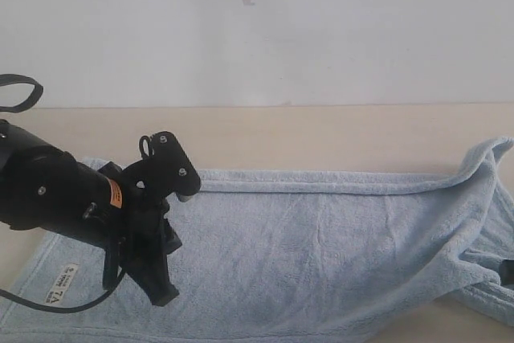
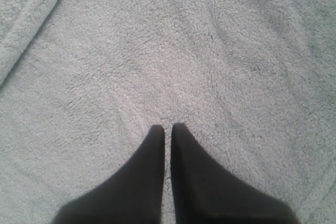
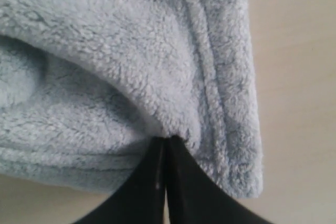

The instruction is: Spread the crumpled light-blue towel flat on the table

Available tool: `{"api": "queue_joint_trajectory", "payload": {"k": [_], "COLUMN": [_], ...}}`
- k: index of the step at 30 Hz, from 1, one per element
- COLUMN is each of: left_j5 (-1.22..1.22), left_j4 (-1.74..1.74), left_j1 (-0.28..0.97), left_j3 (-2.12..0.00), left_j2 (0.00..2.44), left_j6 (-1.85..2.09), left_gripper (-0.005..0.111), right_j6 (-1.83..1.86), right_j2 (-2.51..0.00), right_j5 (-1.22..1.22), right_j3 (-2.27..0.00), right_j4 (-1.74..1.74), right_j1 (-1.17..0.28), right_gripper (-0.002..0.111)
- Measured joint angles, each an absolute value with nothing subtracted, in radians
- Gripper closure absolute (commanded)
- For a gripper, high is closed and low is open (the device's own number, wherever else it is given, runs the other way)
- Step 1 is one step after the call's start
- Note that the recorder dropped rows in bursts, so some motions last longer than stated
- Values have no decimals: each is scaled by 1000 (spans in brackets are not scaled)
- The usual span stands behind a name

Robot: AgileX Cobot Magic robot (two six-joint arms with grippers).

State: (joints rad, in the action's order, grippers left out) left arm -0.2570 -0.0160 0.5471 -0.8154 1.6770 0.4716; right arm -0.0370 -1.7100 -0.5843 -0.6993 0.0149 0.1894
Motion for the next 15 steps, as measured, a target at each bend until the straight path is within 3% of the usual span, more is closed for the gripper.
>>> {"api": "queue_joint_trajectory", "payload": {"k": [15], "left_j5": [-257], "left_j4": [-60], "left_j1": [547], "left_j3": [-815], "left_j2": [1677], "left_j6": [472], "left_gripper": [103], "right_j6": [-481], "right_j2": [-1722], "right_j5": [-837], "right_j3": [-701], "right_j4": [536], "right_j1": [189], "right_gripper": [108]}}
